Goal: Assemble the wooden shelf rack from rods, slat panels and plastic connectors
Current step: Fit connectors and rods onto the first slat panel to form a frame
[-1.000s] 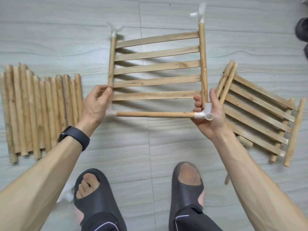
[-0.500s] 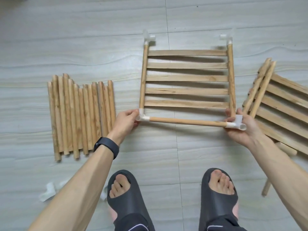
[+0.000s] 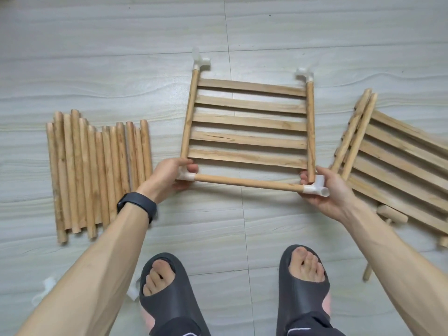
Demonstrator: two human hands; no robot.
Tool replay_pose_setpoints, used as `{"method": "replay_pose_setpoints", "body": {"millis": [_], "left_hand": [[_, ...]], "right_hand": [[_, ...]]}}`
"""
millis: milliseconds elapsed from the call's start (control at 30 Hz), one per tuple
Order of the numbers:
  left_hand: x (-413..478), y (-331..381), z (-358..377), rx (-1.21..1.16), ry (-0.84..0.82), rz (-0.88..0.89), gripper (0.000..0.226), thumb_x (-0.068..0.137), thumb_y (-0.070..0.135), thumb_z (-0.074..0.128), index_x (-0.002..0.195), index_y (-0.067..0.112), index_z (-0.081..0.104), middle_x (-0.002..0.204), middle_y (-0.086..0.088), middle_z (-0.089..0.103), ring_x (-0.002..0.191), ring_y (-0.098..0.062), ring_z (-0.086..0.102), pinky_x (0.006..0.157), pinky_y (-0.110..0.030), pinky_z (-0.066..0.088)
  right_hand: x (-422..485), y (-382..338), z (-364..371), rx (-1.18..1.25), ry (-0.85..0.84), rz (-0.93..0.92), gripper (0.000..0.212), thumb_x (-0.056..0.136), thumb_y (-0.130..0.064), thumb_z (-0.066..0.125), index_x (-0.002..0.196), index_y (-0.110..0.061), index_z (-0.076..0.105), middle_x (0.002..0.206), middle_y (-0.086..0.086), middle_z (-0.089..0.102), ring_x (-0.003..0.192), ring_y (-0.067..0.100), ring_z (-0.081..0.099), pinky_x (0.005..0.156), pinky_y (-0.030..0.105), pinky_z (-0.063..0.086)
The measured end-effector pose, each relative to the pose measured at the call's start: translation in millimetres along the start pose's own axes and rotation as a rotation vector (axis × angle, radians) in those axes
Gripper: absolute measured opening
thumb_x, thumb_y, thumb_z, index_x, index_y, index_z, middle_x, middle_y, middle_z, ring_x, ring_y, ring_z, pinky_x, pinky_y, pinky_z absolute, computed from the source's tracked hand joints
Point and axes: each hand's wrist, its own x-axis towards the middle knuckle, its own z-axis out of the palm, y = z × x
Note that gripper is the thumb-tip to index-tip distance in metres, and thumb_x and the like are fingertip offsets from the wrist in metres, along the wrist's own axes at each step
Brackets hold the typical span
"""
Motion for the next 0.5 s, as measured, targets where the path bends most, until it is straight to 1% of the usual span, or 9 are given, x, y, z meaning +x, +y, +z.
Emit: {"method": "replay_pose_setpoints", "body": {"millis": [33, 67, 133, 167, 233, 333, 400, 467, 500], "left_hand": [[2.6, 3.2, -0.5, 0.015, 0.011, 0.013, 0.024, 0.102, 0.015, 0.047, 0.107, 0.002, 0.066, 0.098, -0.008, 0.075, 0.09, -0.022, 0.065, 0.065, -0.031, 0.058], [4.7, 6.3, -0.2, 0.059, 0.032, 0.039, 0.029, 0.105, 0.022, 0.045, 0.107, 0.002, 0.066, 0.094, -0.006, 0.073, 0.087, -0.022, 0.063, 0.065, -0.031, 0.055], [7.1, 8.5, 2.8, 0.162, 0.079, 0.109, 0.04, 0.107, 0.038, 0.041, 0.095, 0.009, 0.066, 0.083, -0.001, 0.061, 0.073, -0.017, 0.056, 0.062, -0.029, 0.051], [7.7, 7.7, 5.1, 0.184, 0.109, 0.133, 0.041, 0.107, 0.042, 0.041, 0.091, 0.012, 0.065, 0.08, 0.0, 0.056, 0.068, -0.016, 0.054, 0.057, -0.029, 0.05], [7.4, 3.8, 7.7, 0.202, 0.191, 0.158, 0.042, 0.105, 0.049, 0.042, 0.091, 0.017, 0.066, 0.076, 0.001, 0.053, 0.062, -0.015, 0.05, 0.047, -0.027, 0.044], [6.3, -0.3, 7.8, 0.223, 0.235, 0.162, 0.044, 0.103, 0.057, 0.041, 0.097, 0.022, 0.069, 0.074, 0.001, 0.051, 0.059, -0.015, 0.047, 0.043, -0.025, 0.041], [6.3, 0.9, 7.4, 0.16, 0.216, 0.129, 0.044, 0.102, 0.058, 0.042, 0.093, 0.023, 0.067, 0.075, 0.001, 0.05, 0.059, -0.016, 0.048, 0.044, -0.026, 0.043], [5.6, 3.7, 6.2, 0.108, 0.191, 0.106, 0.044, 0.101, 0.058, 0.043, 0.089, 0.023, 0.065, 0.075, 0.001, 0.05, 0.058, -0.017, 0.048, 0.046, -0.026, 0.045], [5.0, 4.7, 5.1, 0.088, 0.177, 0.101, 0.044, 0.101, 0.059, 0.044, 0.09, 0.023, 0.066, 0.075, 0.001, 0.049, 0.058, -0.017, 0.048, 0.047, -0.027, 0.044]], "right_hand": [[0.8, 0.1, 0.4, -0.021, 0.003, 0.001, 0.034, 0.106, -0.027, 0.048, 0.123, 0.0, 0.058, 0.086, 0.007, 0.063, 0.066, 0.016, 0.061, 0.073, 0.033, 0.059], [1.5, 0.2, 1.4, -0.048, 0.002, 0.0, 0.034, 0.106, -0.026, 0.047, 0.123, 0.001, 0.06, 0.081, 0.006, 0.062, 0.065, 0.016, 0.061, 0.069, 0.033, 0.059], [3.5, 0.2, 4.2, -0.082, 0.007, -0.014, 0.035, 0.106, -0.025, 0.046, 0.12, 0.002, 0.062, 0.076, 0.005, 0.06, 0.065, 0.015, 0.06, 0.064, 0.033, 0.057], [3.9, -0.2, 6.5, -0.08, 0.004, -0.023, 0.035, 0.106, -0.025, 0.045, 0.119, 0.002, 0.063, 0.075, 0.005, 0.059, 0.065, 0.015, 0.06, 0.063, 0.033, 0.057], [3.6, -1.1, 10.3, -0.071, -0.013, -0.034, 0.034, 0.106, -0.025, 0.045, 0.117, 0.001, 0.063, 0.075, 0.004, 0.058, 0.063, 0.015, 0.059, 0.063, 0.032, 0.056], [0.8, -0.6, 15.2, 0.028, -0.037, -0.02, 0.031, 0.106, -0.027, 0.047, 0.108, 0.0, 0.062, 0.082, 0.007, 0.064, 0.062, 0.015, 0.059, 0.062, 0.03, 0.057], [-2.6, 1.3, 16.0, 0.18, -0.076, -0.003, 0.034, 0.108, -0.029, 0.043, 0.11, 0.001, 0.059, 0.089, 0.01, 0.07, 0.062, 0.014, 0.06, 0.067, 0.032, 0.059], [-5.9, 2.9, 12.6, 0.285, -0.126, -0.015, 0.032, 0.108, -0.03, 0.043, 0.113, -0.002, 0.057, 0.1, 0.01, 0.075, 0.064, 0.013, 0.064, 0.078, 0.033, 0.058], [-6.9, 3.6, 10.2, 0.309, -0.156, -0.018, 0.03, 0.108, -0.029, 0.044, 0.114, -0.003, 0.057, 0.107, 0.009, 0.075, 0.067, 0.012, 0.065, 0.083, 0.033, 0.057]]}}
